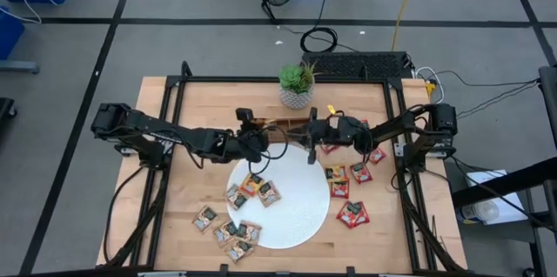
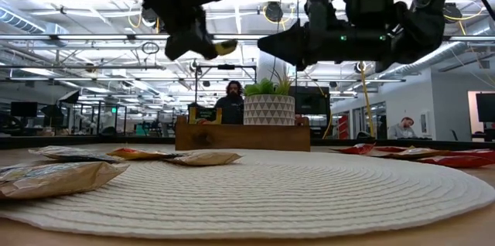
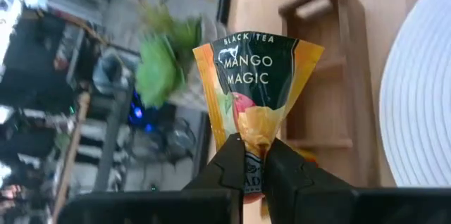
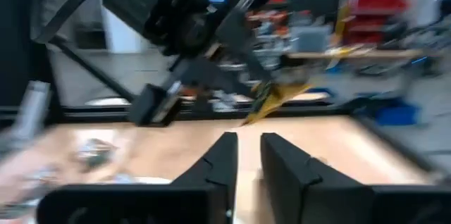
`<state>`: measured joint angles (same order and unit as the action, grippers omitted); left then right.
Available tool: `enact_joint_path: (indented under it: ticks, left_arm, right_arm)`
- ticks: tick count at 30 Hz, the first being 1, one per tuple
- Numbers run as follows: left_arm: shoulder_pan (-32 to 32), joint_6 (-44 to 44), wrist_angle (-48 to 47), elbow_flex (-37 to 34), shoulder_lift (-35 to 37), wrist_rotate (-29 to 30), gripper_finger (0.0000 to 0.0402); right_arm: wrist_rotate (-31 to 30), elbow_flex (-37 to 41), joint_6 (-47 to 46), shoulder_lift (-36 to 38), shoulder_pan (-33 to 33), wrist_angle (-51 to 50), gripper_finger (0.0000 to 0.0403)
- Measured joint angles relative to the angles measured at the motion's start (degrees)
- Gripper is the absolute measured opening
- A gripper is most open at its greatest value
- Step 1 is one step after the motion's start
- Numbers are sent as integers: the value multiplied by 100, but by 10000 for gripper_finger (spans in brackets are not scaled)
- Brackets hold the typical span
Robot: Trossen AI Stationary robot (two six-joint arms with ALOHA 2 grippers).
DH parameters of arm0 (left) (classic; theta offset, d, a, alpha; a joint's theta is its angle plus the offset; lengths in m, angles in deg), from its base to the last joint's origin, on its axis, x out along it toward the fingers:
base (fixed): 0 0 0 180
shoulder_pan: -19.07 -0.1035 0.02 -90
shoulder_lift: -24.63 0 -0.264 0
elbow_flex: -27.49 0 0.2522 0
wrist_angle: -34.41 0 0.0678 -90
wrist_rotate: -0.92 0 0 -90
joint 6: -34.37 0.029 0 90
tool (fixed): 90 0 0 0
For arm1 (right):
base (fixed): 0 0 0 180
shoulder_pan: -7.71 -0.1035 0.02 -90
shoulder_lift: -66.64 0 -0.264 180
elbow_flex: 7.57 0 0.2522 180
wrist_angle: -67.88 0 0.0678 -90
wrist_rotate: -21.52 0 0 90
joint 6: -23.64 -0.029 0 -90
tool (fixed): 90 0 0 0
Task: Pick & Place Tea
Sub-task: Put the mango tea bag into the wooden organizer
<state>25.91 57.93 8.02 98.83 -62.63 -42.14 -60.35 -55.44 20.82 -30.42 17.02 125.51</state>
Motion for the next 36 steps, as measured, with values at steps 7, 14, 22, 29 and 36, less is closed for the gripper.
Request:
enact_joint_path:
  ticks: [7, 14, 22, 29, 36]
  left_arm:
    - [-21, 537, 393, 0, 4, -52, 28]
    - [-119, 593, 377, 0, 7, -112, 28]
    - [-162, 602, 381, 0, 12, -241, 28]
    - [-115, 691, 392, 0, 11, -234, 28]
    - [-107, 727, 523, 0, 11, -313, 28]
  right_arm:
    - [718, -233, -941, -4, 300, -80, 144]
    - [721, -708, -995, -4, 170, -652, 170]
    - [642, -1051, -813, -4, 116, -1249, 160]
    - [333, -1053, -938, -4, 190, -1653, 160]
    - [241, -1053, -905, -4, 193, -1490, 146]
